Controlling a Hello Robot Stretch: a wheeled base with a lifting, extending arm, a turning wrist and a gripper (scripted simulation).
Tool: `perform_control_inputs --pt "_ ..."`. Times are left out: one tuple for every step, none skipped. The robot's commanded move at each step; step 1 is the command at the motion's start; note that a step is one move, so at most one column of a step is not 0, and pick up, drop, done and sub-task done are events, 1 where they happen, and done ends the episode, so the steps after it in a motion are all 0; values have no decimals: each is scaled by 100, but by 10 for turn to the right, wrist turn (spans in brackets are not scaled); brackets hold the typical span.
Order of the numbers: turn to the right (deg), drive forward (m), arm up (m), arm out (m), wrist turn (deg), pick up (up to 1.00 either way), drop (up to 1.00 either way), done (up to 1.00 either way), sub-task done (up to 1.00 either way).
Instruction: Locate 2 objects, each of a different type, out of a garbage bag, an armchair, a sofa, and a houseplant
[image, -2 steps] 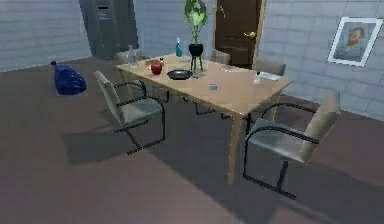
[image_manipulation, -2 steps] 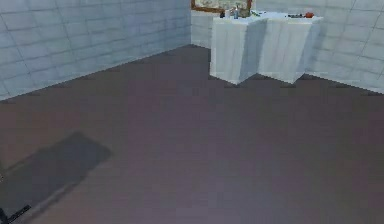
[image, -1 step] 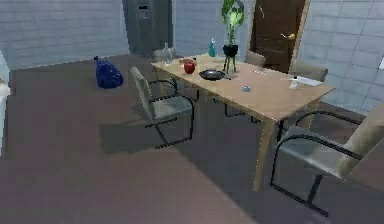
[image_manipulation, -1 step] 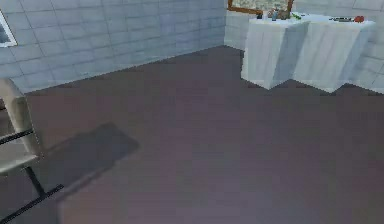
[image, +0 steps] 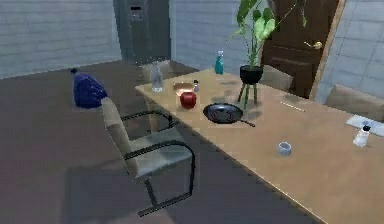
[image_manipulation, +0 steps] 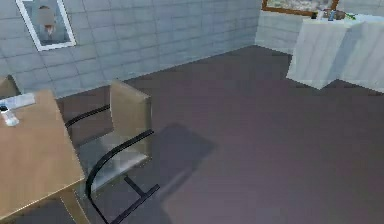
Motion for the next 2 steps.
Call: perform_control_inputs --pt "150 0 0 0 0 0 0 0 0" --pt "0 0 0 0 0 0 0 100 0"
